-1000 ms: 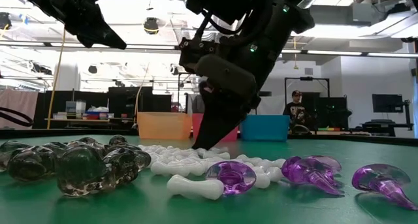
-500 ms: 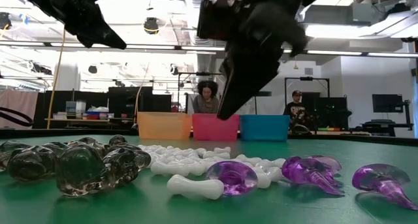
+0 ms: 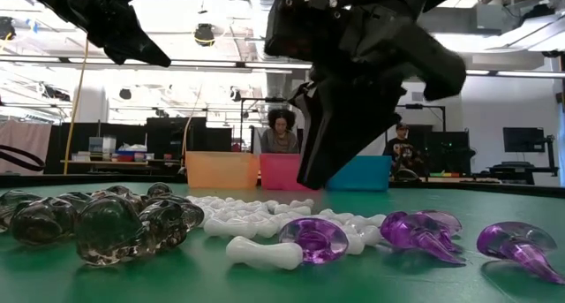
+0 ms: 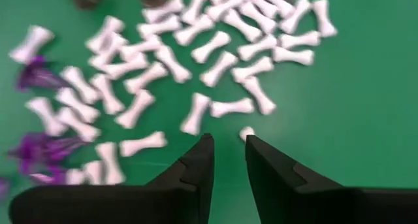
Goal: Sort Halloween decoration
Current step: Put the white bone toy into the blue bin
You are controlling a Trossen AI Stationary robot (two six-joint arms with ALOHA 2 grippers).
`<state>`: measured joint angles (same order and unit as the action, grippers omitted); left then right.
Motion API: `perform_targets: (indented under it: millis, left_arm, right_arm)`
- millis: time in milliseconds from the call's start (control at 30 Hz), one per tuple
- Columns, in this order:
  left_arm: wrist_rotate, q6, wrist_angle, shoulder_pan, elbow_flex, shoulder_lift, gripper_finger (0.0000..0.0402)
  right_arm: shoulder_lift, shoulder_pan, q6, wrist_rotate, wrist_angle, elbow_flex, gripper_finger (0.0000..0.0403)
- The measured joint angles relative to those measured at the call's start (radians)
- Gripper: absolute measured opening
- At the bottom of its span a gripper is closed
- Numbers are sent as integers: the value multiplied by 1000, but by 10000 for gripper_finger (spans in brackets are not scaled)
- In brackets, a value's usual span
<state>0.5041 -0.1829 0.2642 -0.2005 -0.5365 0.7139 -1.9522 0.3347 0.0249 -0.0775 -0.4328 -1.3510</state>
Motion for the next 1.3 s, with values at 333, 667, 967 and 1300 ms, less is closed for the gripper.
perform_targets:
  millis: [333, 667, 967, 1300]
  left_arm:
    - [0, -2, 0, 0, 0, 0, 0]
    - [0, -2, 16, 0, 0, 0, 0]
    - [0, -6, 16, 0, 0, 0, 0]
    - [0, -10, 16, 0, 0, 0, 0]
  right_arm:
    - [-34, -1, -30, -24, 17, 0, 165]
    - [-62, -5, -24, -24, 19, -3, 138]
    - [-63, -10, 9, -26, -12, -3, 40]
    - [-62, -17, 64, -29, -47, -23, 19]
